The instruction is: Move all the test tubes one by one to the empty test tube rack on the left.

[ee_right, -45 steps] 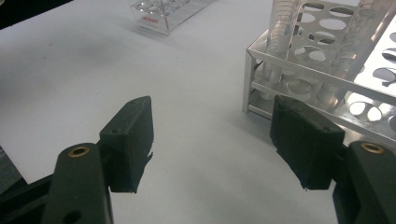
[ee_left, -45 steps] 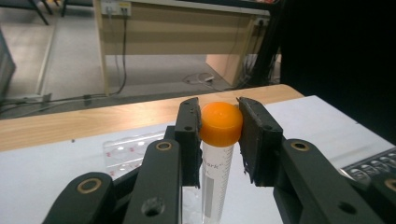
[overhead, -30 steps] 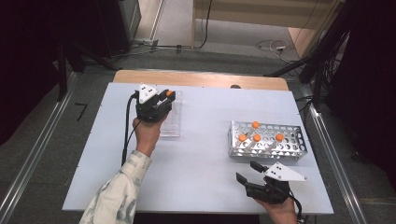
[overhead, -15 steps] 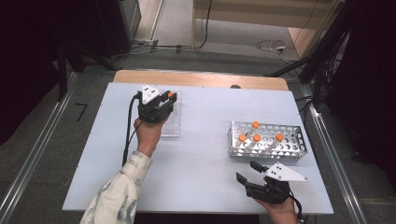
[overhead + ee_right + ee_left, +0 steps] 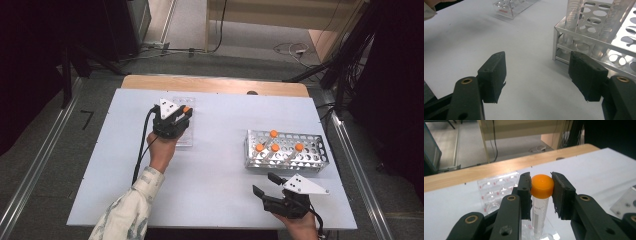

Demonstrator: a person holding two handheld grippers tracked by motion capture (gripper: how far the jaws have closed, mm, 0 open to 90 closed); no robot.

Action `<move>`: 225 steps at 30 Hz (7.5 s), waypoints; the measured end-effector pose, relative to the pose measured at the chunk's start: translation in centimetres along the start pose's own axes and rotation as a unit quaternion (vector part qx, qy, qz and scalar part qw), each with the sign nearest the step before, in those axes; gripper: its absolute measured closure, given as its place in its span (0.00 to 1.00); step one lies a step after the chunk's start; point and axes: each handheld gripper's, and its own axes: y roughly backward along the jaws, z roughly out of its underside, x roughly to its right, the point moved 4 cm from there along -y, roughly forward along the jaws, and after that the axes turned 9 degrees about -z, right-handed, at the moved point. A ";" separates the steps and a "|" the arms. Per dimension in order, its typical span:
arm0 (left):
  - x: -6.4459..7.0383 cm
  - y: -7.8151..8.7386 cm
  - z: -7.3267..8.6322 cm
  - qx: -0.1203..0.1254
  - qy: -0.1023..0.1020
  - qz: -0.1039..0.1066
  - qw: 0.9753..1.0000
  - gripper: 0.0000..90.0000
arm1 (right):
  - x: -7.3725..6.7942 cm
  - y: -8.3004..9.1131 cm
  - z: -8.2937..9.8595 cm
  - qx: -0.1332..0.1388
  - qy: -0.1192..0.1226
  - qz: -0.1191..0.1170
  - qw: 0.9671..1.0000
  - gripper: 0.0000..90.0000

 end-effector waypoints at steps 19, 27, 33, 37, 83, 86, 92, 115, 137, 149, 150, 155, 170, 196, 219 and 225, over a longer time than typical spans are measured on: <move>0.8 0.4 0.9 -0.012 0.017 0.026 0.999 0.42 | 0.1 -0.1 0.1 -0.002 0.001 0.007 1.000 0.32; 0.8 2.4 1.2 -0.005 0.024 0.037 0.999 0.32 | 0.2 -0.1 0.0 -0.001 0.000 0.011 1.000 0.32; 0.0 3.6 1.9 -0.002 0.028 0.020 0.999 0.24 | 0.3 -0.1 0.0 0.000 0.000 0.016 1.000 0.32; -0.5 4.4 2.6 -0.004 0.032 0.022 0.999 0.23 | 0.4 0.0 0.0 0.002 -0.001 0.020 1.000 0.32; -1.1 8.2 6.6 -0.028 0.014 0.041 0.999 0.20 | 9.3 2.9 -1.2 0.066 -0.054 0.178 0.980 0.59; -1.1 8.2 6.6 -0.029 0.014 0.041 0.999 0.20 | 9.5 2.6 -1.3 0.065 -0.051 0.176 0.981 0.62; -1.0 8.2 6.7 -0.029 0.012 0.041 0.999 0.20 | 10.0 2.1 -1.4 0.065 -0.053 0.181 0.980 0.68; -0.9 8.3 6.6 -0.028 0.011 0.046 0.998 0.20 | 9.6 3.1 -3.0 0.091 -0.037 0.182 0.978 0.79; -0.7 8.4 6.5 -0.022 0.011 0.051 0.998 0.20 | 5.8 6.2 -3.9 0.111 -0.006 0.139 0.984 0.79; -0.6 8.5 6.5 -0.022 0.012 0.054 0.998 0.20 | 5.0 5.6 -3.4 0.094 0.000 0.127 0.987 0.80; -0.6 8.5 6.4 -0.022 0.012 0.054 0.998 0.20 | 4.9 5.5 -3.4 0.094 0.000 0.125 0.988 0.80; -0.4 8.6 6.4 -0.020 0.012 0.057 0.998 0.20 | 4.3 5.3 -3.4 0.092 0.006 0.117 0.989 0.80; 0.5 8.8 6.2 -0.017 0.007 0.070 0.997 0.20 | 1.9 1.7 -3.0 0.060 0.021 0.068 0.996 0.80; 4.7 10.5 4.6 0.016 -0.011 0.138 0.990 0.28 | -3.9 -7.0 -5.5 0.022 0.072 -0.030 0.997 0.80; 6.1 11.1 4.3 0.026 -0.034 0.183 0.982 0.60 | -8.2 -11.8 -7.2 0.007 0.097 -0.081 0.992 0.80; 6.0 10.9 4.4 0.021 -0.038 0.179 0.983 0.68 | -8.3 -12.2 -7.3 0.007 0.097 -0.085 0.992 0.80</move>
